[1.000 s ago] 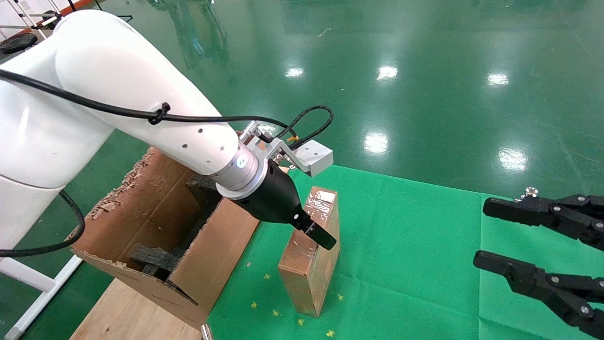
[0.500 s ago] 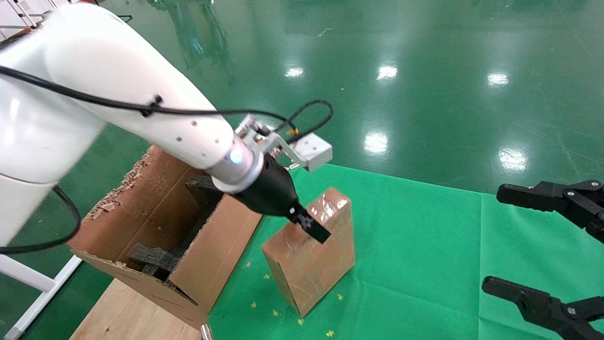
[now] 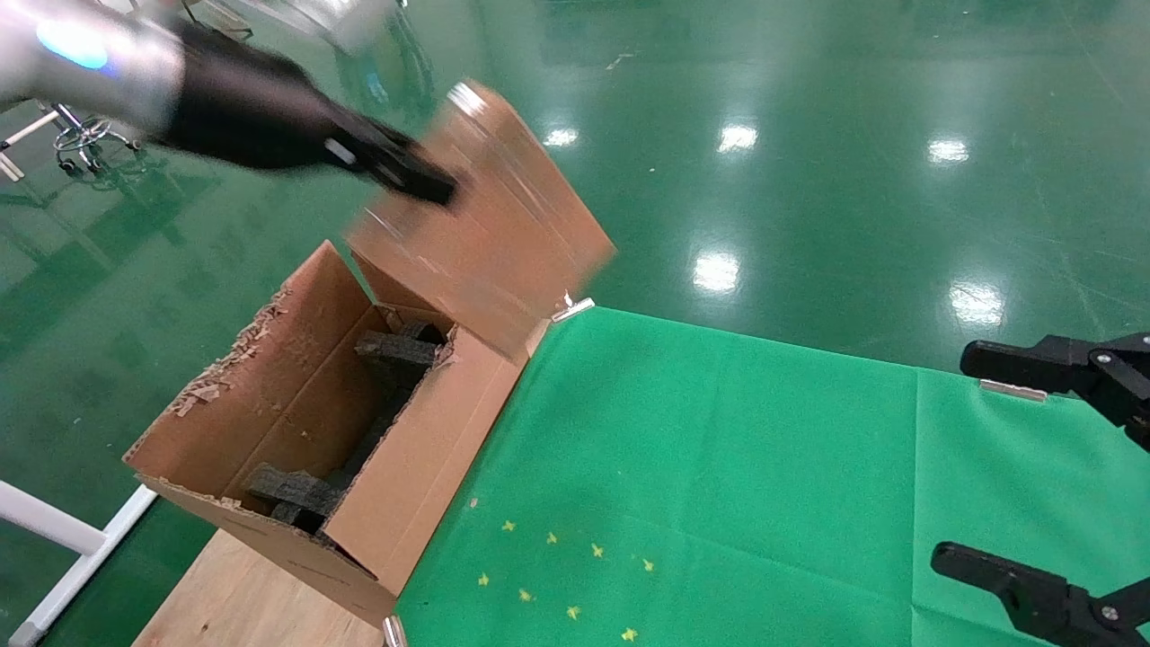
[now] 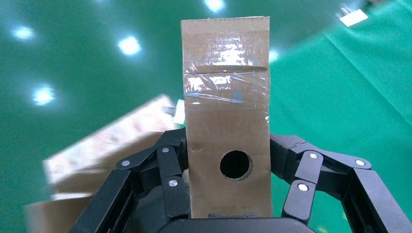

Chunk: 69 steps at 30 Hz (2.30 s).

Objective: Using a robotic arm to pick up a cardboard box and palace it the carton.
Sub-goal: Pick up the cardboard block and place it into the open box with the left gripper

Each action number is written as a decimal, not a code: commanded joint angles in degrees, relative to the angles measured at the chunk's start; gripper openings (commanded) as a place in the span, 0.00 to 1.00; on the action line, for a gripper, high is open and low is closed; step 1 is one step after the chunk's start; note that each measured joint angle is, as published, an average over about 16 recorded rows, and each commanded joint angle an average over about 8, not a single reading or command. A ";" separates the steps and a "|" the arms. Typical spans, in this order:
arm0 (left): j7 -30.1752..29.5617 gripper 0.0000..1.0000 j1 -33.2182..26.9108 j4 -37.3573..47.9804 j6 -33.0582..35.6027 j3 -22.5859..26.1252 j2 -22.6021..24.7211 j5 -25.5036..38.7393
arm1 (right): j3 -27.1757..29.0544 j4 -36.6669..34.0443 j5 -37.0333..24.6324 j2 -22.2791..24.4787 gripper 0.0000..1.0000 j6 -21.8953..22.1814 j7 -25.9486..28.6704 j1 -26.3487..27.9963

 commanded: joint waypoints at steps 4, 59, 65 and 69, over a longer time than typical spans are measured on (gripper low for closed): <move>9.52 0.00 -4.37 8.66 1.05 -0.47 -3.35 2.77 | 0.00 0.00 0.00 0.00 1.00 0.00 0.00 0.00; 31.24 0.27 15.04 61.41 -29.50 5.22 10.82 11.60 | -0.02 0.00 0.02 0.01 1.00 0.01 -0.01 0.00; 30.87 1.00 15.83 62.20 -29.89 5.21 11.45 11.51 | -0.02 -0.02 0.02 0.01 1.00 0.02 -0.01 -0.01; 30.84 1.00 15.89 62.24 -29.76 5.20 11.48 11.53 | -0.02 -0.02 0.03 0.01 1.00 0.02 -0.01 -0.01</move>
